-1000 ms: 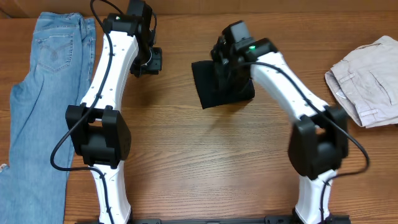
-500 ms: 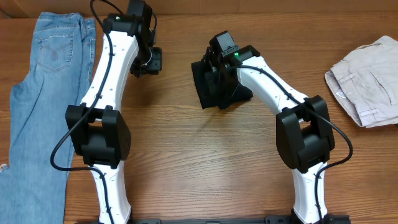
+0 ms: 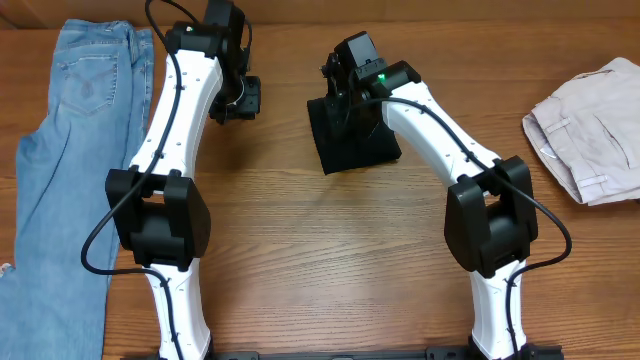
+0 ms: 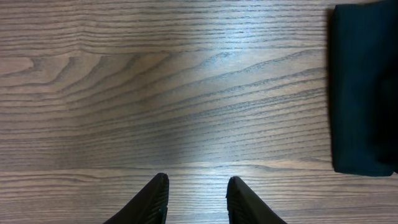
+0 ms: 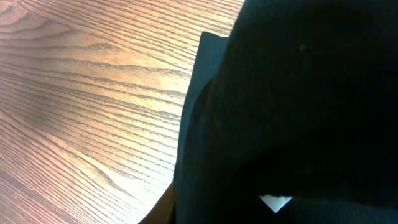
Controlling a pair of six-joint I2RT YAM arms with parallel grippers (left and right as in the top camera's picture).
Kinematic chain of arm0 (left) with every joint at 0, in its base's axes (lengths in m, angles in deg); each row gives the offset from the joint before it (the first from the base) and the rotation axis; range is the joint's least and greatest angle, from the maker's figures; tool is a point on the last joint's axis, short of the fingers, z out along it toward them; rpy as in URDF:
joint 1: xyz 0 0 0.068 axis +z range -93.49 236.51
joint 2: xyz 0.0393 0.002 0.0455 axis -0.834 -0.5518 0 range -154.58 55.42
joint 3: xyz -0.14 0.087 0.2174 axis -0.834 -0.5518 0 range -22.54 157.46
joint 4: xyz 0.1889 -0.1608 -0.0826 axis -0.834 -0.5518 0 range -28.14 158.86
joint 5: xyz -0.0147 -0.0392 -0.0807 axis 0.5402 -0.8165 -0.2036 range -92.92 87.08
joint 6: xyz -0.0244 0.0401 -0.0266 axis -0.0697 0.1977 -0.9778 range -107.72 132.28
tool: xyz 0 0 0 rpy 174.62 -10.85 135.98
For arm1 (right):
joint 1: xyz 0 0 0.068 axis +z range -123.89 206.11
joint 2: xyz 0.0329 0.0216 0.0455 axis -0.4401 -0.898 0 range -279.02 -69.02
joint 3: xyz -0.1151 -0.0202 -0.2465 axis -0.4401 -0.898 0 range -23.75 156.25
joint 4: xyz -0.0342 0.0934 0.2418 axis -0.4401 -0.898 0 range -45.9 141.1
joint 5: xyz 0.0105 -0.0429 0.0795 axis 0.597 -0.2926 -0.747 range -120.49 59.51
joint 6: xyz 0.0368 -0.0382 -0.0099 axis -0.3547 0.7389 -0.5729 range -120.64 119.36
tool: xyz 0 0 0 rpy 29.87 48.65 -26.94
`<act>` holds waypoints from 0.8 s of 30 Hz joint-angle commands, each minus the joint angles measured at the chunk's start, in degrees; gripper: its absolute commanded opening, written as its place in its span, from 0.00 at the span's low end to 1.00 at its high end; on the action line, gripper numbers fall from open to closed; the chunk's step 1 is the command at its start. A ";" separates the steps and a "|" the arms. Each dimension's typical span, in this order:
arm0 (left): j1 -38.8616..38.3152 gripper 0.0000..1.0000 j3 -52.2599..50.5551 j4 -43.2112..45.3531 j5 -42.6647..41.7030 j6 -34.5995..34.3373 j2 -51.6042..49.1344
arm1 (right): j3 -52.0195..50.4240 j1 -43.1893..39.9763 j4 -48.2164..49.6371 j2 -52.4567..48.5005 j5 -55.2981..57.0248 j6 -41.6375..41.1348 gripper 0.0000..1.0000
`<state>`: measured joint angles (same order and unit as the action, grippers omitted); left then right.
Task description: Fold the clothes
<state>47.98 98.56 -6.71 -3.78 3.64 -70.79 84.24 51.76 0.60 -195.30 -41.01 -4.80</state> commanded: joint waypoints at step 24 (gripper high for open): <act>0.26 0.47 -0.33 0.20 -0.63 -0.11 0.85 | 2.99 0.44 -3.15 5.73 -13.49 4.90 0.53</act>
<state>47.98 98.56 -6.58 -3.81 3.42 -70.79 84.26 53.13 -2.81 -197.05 -52.69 -1.28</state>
